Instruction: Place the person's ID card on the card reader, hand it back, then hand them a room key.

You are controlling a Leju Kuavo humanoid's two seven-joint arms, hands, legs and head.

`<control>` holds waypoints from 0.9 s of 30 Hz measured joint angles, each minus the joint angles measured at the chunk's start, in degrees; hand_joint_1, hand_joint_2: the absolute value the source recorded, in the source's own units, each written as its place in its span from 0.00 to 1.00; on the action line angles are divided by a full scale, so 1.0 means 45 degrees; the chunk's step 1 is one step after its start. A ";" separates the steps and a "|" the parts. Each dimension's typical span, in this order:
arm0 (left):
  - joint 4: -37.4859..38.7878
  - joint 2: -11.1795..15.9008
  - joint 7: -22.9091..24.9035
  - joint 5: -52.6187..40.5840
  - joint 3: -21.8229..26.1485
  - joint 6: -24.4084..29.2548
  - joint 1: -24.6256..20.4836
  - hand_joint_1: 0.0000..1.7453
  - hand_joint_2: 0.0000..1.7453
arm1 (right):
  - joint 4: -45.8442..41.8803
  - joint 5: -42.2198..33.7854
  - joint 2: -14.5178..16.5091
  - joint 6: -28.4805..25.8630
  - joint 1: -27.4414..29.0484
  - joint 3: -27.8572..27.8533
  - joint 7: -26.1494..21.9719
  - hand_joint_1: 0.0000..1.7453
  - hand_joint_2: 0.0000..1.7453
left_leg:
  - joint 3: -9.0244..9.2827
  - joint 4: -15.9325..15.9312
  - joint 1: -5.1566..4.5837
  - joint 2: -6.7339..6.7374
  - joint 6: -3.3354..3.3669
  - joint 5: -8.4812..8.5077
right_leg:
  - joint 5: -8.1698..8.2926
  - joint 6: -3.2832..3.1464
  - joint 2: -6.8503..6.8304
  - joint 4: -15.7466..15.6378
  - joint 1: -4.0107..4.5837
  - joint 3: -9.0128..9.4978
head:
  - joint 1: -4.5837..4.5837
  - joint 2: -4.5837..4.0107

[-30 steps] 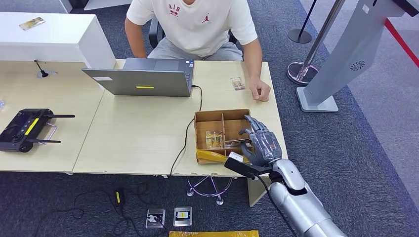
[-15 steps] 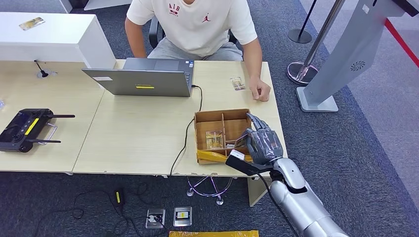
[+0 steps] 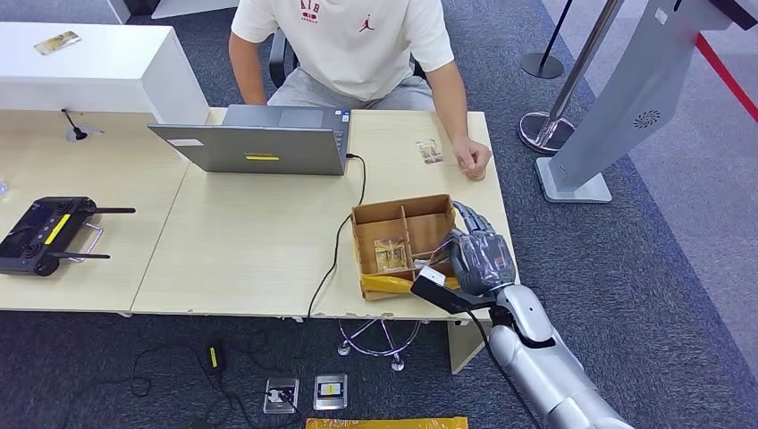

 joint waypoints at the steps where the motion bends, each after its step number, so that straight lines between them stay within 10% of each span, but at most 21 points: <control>1: 0.0000 -0.0001 0.0000 -0.0024 -0.0001 0.0000 -0.0011 0.00 0.00 | 0.0001 -0.0016 -0.0004 -0.0051 -0.0121 -0.0074 0.0002 1.00 1.00 | 0.0001 0.0000 0.0000 0.0001 0.0000 0.0000 | 0.0000 0.0000 0.0001 0.0000 0.0000 0.0000 | 0.0000 0.0000; 27: -0.0002 -0.0064 0.0204 -0.0805 -0.0194 -0.0624 -0.0606 0.00 0.00 | 0.0824 0.0462 -0.0101 -0.0231 -0.4318 -0.1860 -0.1319 1.00 1.00 | -0.0002 0.0003 -0.0002 0.0004 0.0003 0.0008 | 0.0010 0.0004 0.0004 0.0005 -0.0002 0.0000 | -0.0001 0.0000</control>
